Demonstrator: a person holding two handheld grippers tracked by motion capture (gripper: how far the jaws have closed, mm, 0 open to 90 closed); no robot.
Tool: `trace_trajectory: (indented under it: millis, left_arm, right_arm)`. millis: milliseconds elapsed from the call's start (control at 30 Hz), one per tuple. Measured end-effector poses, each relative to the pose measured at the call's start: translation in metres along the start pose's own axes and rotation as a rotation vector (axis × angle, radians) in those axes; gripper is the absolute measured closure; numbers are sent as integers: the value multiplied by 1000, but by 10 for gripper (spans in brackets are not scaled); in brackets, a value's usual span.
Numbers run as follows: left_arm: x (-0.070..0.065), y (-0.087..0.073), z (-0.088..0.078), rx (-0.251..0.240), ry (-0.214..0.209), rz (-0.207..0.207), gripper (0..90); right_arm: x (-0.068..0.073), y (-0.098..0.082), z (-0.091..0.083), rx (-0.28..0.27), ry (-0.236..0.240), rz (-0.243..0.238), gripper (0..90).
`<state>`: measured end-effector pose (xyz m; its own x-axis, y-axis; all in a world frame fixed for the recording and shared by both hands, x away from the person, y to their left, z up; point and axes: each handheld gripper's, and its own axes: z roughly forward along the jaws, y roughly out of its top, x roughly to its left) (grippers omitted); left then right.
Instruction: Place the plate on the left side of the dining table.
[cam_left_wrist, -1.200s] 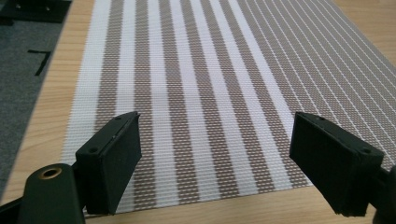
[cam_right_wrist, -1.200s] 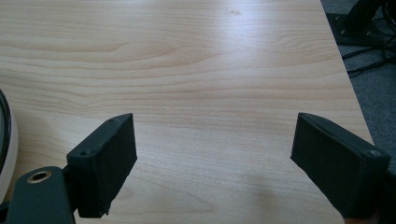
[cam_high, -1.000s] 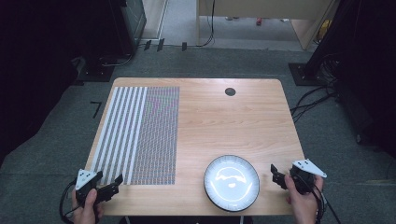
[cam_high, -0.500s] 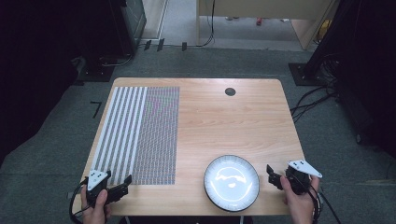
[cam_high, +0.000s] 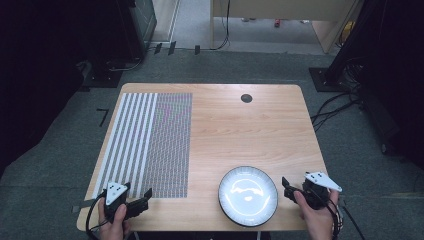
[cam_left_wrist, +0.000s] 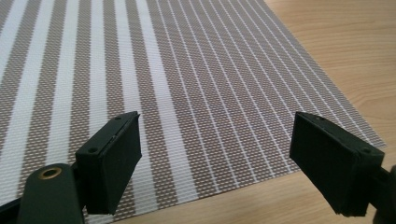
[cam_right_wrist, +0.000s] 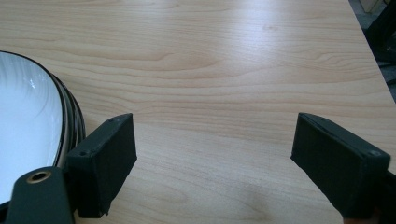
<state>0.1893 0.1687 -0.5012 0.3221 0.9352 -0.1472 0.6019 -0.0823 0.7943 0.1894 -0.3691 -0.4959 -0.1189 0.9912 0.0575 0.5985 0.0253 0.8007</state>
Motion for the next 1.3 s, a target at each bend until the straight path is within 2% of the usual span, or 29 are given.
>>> trace_trajectory:
  millis: [133,500,667,1033,1067,1300]
  left_arm:
    - [-3,1,0,-2,-21,-1,165]
    - [-11,1,3,5,-30,10,166]
    - [-24,6,7,-10,-44,11,166]
    - [-52,12,19,6,-98,49,166]
    - [-58,15,22,5,-104,56,166]
    - [-74,19,32,9,-131,64,166]
  right_arm:
    - [2,0,0,-3,6,2,136]
    - [8,1,-1,-6,24,-6,138]
    - [11,2,-1,-11,31,-2,138]
    - [15,3,-4,-22,44,3,140]
    - [15,3,-4,-22,46,2,139]
    - [17,3,-5,-26,51,-2,140]
